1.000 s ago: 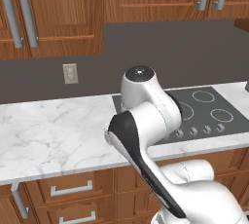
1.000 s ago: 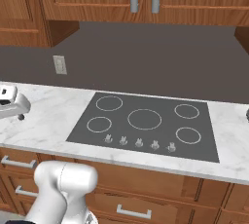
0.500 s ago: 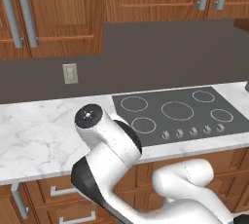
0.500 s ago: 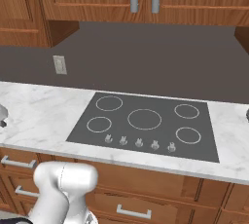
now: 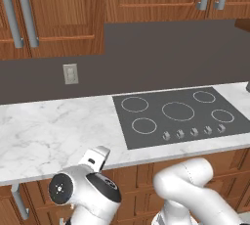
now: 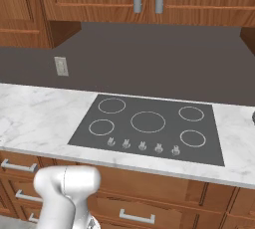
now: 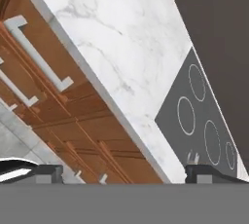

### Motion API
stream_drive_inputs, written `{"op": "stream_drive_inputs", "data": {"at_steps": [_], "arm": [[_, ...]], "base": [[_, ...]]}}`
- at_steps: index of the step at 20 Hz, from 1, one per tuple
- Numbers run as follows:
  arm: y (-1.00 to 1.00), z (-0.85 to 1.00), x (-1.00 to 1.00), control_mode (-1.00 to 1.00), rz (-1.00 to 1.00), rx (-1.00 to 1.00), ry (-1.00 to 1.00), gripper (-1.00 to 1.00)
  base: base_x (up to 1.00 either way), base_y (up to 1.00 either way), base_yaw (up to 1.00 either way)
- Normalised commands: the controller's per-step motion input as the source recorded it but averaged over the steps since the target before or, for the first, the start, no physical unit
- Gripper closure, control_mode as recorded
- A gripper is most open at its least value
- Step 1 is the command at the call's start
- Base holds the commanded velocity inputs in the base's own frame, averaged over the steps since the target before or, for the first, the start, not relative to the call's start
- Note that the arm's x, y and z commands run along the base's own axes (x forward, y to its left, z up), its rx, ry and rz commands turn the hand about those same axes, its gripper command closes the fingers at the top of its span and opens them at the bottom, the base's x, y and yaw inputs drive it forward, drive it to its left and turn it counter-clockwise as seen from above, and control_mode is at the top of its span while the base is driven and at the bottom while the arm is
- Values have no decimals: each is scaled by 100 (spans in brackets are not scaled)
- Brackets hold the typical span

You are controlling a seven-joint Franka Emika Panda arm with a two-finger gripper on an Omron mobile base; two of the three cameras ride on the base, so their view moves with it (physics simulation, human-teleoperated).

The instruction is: Take the pizza cutter from the drawer on the left and place it on the dining counter for cutting.

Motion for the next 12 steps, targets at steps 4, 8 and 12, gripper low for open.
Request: {"op": "stream_drive_inputs", "data": {"at_steps": [4, 8, 12], "arm": [[11, -87, 25, -100, 2, -19, -10, -100], [11, -85, 11, -100, 3, -21, -14, -100], [49, -68, -3, -100, 1, -30, -29, -100]], "base": [[0, 0, 0], [0, 0, 0], [0, 0, 0]]}}
